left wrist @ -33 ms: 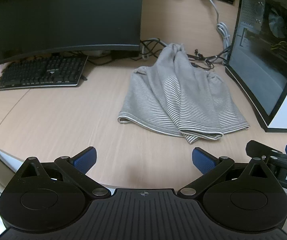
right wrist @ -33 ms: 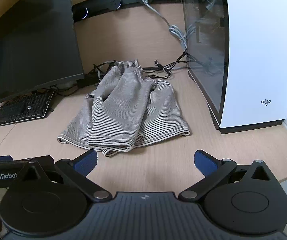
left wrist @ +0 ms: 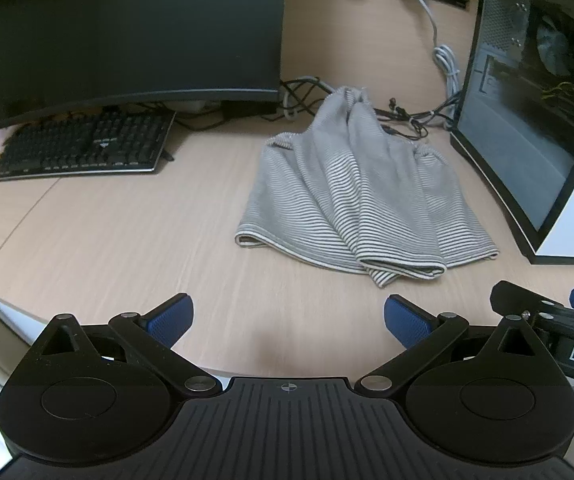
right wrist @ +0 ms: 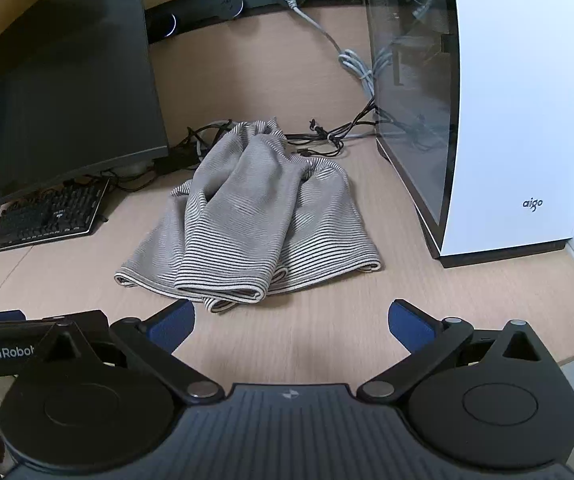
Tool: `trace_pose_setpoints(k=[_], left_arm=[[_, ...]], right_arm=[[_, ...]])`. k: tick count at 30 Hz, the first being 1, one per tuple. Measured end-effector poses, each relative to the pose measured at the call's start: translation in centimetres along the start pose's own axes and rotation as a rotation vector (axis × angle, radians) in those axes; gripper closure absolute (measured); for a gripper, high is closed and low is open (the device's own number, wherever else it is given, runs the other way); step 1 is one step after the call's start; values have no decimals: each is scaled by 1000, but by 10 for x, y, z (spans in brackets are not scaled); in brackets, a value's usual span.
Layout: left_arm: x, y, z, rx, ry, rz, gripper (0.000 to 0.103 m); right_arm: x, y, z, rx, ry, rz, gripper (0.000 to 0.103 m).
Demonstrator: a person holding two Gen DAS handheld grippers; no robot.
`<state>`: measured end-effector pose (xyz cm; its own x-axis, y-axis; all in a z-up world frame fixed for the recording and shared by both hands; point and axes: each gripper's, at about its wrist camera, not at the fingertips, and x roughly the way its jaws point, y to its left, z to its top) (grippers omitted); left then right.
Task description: Fold clothes
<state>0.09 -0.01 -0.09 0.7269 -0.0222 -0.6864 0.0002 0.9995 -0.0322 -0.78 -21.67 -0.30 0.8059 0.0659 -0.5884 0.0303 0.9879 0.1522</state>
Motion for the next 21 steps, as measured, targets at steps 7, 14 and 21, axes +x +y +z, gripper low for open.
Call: trace_pose_setpoints(k=[7, 14, 21], left_arm=[[7, 0, 0, 12, 11, 6, 0], [8, 1, -5, 12, 17, 3, 0], [7, 2, -3, 13, 30, 6, 0]], right_arm=[[4, 4, -2, -8, 6, -11, 0], [8, 2, 2, -14, 11, -7, 0], [11, 2, 0, -13, 7, -7, 0]])
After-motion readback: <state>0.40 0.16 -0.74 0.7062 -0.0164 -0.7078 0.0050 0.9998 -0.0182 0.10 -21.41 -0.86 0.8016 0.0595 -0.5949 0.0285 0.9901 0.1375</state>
